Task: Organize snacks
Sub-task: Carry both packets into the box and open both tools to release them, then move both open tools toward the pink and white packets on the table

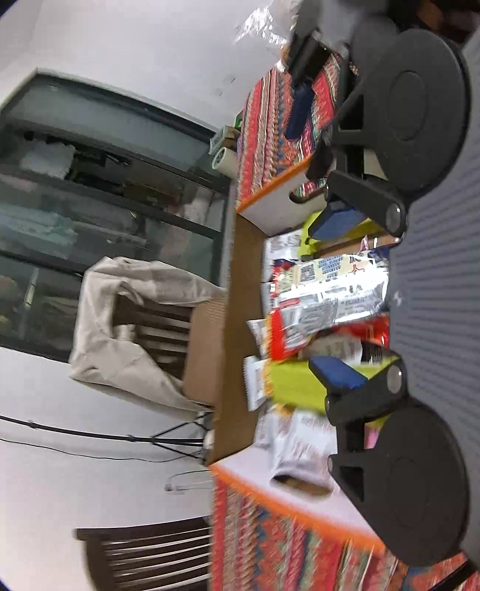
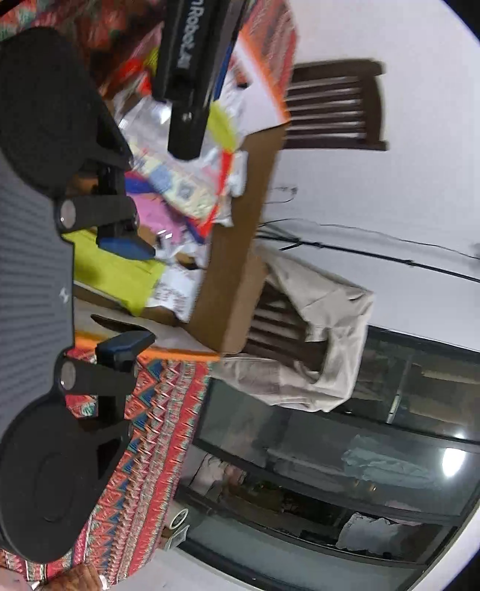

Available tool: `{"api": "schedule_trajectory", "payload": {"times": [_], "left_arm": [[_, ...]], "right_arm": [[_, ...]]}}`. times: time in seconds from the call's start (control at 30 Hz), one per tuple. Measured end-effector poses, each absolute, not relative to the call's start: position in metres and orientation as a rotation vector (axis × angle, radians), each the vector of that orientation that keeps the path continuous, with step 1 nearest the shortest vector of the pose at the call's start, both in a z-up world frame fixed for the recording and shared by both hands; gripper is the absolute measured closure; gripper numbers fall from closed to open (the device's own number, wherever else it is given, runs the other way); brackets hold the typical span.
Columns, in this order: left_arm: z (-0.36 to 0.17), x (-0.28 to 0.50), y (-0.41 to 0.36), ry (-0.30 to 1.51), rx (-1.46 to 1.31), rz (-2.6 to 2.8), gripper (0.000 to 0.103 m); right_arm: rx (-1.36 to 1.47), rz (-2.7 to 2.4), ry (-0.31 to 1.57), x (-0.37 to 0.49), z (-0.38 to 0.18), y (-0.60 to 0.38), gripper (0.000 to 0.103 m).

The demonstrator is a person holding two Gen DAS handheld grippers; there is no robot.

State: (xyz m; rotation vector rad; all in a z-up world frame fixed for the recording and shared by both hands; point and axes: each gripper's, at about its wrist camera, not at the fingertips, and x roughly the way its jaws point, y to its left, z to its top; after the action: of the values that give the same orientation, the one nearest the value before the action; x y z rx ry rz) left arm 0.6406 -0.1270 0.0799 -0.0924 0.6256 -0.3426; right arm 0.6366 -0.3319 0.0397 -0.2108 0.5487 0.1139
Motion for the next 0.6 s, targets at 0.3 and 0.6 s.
{"api": "schedule_trajectory", "payload": {"times": [0.3,0.6], "left_arm": [[0.126,0.486,-0.068,0.527,0.045,-0.406,0.010],[0.099,0.330,-0.023,0.453,0.073,-0.350,0.004]], "right_arm": [[-0.183,0.191,0.405,0.502,0.127,-0.365,0.027],[-0.151,0.258,0.421,0.341,0.112,-0.365,0.013]]}}
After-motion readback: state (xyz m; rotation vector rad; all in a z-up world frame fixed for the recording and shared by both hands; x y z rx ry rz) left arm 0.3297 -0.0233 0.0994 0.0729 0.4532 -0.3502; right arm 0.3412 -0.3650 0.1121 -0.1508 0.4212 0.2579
